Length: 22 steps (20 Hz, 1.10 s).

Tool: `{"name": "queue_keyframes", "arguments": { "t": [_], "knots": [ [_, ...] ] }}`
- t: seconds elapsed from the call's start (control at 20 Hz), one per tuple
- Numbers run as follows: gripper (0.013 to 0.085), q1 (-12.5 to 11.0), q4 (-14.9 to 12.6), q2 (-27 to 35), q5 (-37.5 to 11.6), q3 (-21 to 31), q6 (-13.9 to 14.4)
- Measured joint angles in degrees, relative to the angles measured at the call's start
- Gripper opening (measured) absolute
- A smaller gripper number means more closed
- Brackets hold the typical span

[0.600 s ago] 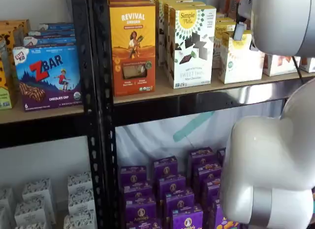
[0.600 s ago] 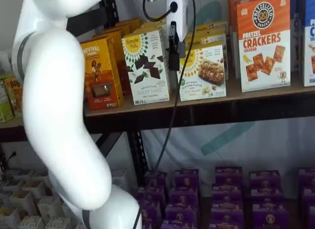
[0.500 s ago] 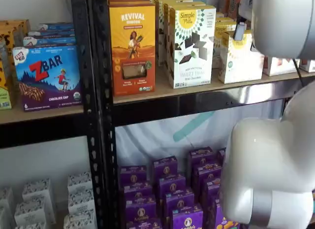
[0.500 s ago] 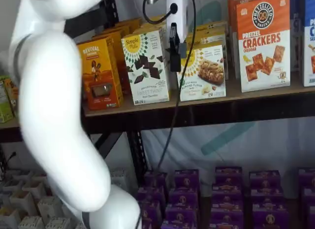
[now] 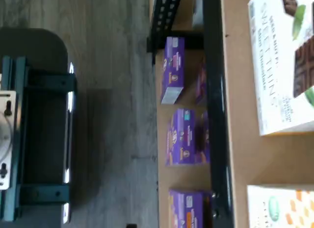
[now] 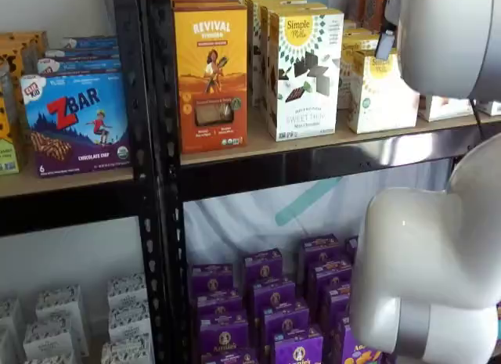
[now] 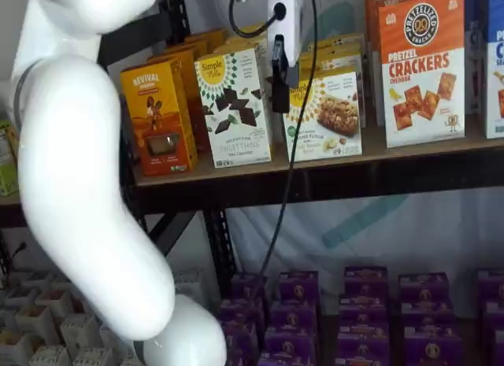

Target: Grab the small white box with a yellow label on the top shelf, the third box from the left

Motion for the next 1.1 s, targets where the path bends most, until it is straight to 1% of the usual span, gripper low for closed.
{"name": "queue_keyframes", "arguments": {
  "t": [0.1, 0.25, 0.35, 0.45, 0.55, 0.7, 0.95, 1.1],
  "knots": [
    [0.0850, -1.1, 2.1, 0.4, -0.2, -0.7, -0.4],
    [0.0850, -2.1, 4.7, 0.5, -1.8, -0.7, -0.7],
    [0.0850, -2.5, 6.5, 0.6, -3.4, -0.5, -0.7],
    [0.0850, -2.5, 7.5, 0.3, -5.5, 0.2, -0.7],
    [0.0850, -1.8, 7.5, 0.2, -8.3, 1.0, -0.6],
    [0.0850, -0.5, 6.7, 0.9, -11.0, 1.4, -0.3],
    [0.0850, 1.2, 4.3, 3.3, -13.0, 0.7, 0.2],
    [0.0850, 1.7, 3.3, 4.5, -14.1, 0.5, 0.2]
  ]
}}
